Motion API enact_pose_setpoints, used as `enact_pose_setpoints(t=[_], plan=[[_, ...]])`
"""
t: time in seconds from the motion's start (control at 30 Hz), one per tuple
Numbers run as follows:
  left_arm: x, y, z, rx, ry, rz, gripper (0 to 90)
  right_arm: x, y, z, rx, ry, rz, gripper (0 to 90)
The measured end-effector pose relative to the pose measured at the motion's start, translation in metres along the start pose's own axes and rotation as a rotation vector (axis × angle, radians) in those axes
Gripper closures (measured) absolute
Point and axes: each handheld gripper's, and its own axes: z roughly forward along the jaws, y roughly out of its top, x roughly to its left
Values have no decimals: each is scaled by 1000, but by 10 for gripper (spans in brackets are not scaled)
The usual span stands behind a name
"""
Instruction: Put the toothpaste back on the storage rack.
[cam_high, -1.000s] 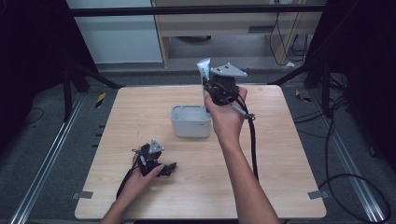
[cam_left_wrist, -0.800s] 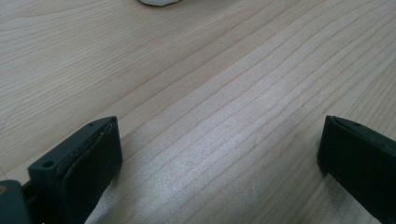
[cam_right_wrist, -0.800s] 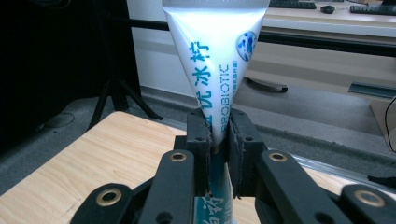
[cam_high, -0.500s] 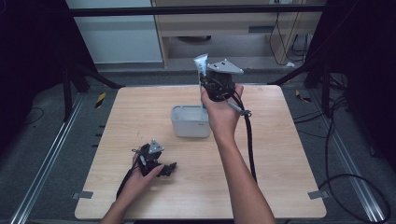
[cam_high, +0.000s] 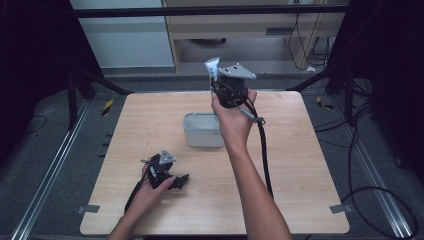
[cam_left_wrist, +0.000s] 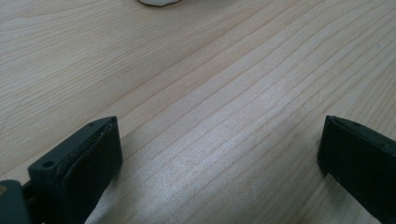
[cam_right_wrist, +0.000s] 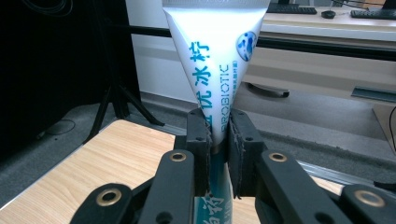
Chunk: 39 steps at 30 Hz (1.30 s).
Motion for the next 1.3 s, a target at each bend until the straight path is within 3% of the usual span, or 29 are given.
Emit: enact_pose_setpoints(t=[0.37, 0.73, 0.97, 1.3], plan=[[0, 0, 0, 0, 0, 0, 0, 11, -4, 13, -1, 24, -3, 802], [0, 0, 0, -3, 2, -1, 0, 21, -15, 38, 6, 45, -6, 801], [0, 0, 0, -3, 1, -2, 0, 26, -28, 51, 15, 49, -16, 801], [0, 0, 0, -1, 0, 1, 0, 22, -51, 62, 40, 42, -3, 800]])
